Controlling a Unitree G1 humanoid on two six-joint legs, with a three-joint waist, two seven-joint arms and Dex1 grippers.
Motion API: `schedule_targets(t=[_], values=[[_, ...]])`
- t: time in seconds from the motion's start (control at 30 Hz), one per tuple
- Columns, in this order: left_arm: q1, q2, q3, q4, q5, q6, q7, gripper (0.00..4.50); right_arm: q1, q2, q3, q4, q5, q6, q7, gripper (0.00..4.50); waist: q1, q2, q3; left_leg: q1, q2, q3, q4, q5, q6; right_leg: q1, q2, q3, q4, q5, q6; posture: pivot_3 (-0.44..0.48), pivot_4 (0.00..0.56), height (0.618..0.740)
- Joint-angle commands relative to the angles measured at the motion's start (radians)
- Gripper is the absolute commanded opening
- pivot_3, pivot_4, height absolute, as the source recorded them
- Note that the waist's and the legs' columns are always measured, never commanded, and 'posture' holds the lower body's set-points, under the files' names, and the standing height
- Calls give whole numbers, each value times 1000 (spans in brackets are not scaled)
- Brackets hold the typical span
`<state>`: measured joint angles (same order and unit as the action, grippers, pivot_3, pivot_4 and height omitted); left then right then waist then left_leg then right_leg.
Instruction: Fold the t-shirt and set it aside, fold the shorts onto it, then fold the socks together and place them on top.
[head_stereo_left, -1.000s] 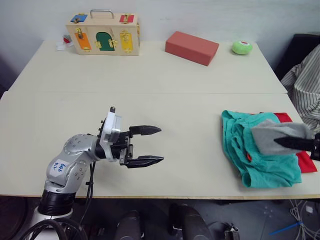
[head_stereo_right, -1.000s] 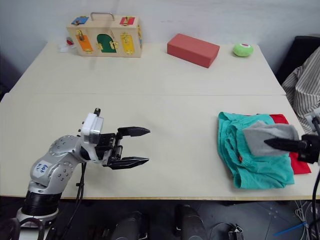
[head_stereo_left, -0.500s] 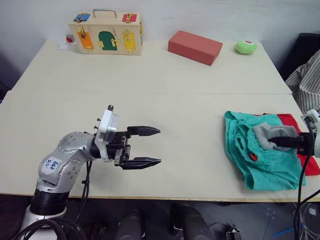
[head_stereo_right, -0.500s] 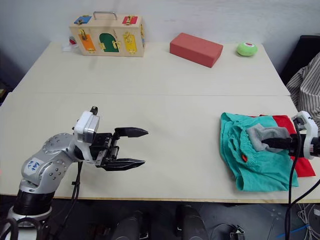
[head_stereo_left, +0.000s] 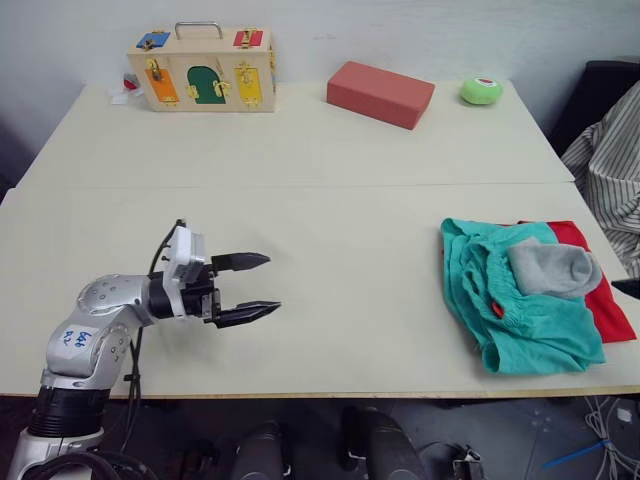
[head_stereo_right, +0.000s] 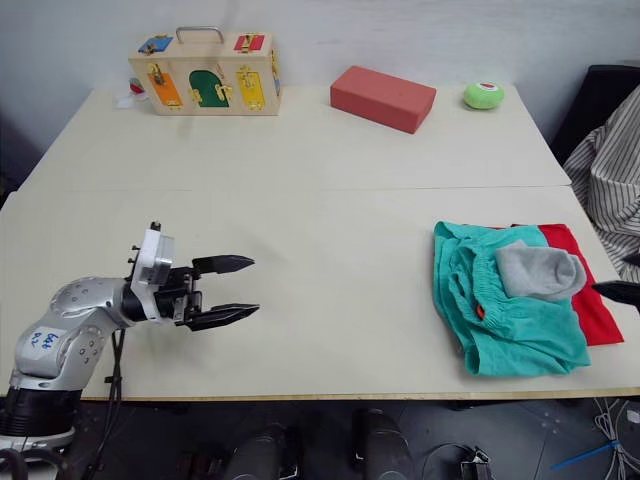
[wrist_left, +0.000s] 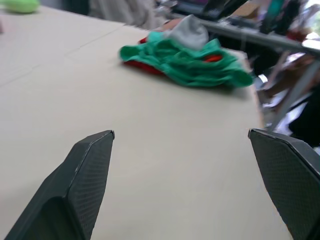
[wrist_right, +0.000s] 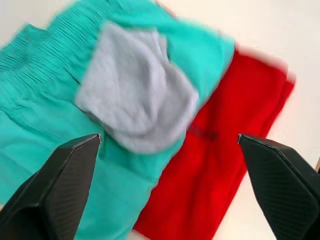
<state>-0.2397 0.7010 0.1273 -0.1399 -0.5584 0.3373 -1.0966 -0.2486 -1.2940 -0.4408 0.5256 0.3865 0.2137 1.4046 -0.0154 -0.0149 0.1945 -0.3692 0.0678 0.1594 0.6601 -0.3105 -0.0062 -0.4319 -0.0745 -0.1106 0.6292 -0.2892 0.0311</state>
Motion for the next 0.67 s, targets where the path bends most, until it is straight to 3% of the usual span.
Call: schedule_targets(t=[0.03, 0.2, 0.33, 0.47, 0.67], values=[[36, 31, 55, 48, 97, -118, 39, 4500, -43, 110, -14, -281, 86, -83, -46, 4479, -10, 0, 0, 0, 0, 0, 0, 0, 0, 0, 0, 1, 0, 0, 0, 0, 150, 740], [85, 54, 98, 80, 147, -183, 70, 4500, -47, 320, 113, -542, 95, -140, -118, 4479, -12, -1, 0, 1, 1, 0, -3, 1, -1, -3, 0, 1, 3, 3, -2, 0, 150, 740], [149, 65, 137, 76, 178, -207, 110, 4500, -26, 512, 266, -622, 25, -253, -179, 4479, -4, -2, 0, -3, -1, 1, -4, 1, -1, -9, -2, 1, 5, 2, -4, 0, 150, 740], [239, 54, 174, 53, 198, -240, 146, 4500, -19, 663, 396, -549, -47, -378, -196, 4479, -11, -2, 0, -3, -1, 4, -2, 0, 2, -9, -4, 2, 6, 2, -4, 0, 150, 740], [308, 53, 213, 28, 191, -254, 177, 4500, -65, 762, 476, -407, -130, -532, -230, 4479, -13, -3, 0, -2, -2, 6, 0, -1, 4, -10, -5, 4, 11, 2, -4, 0, 150, 740]])
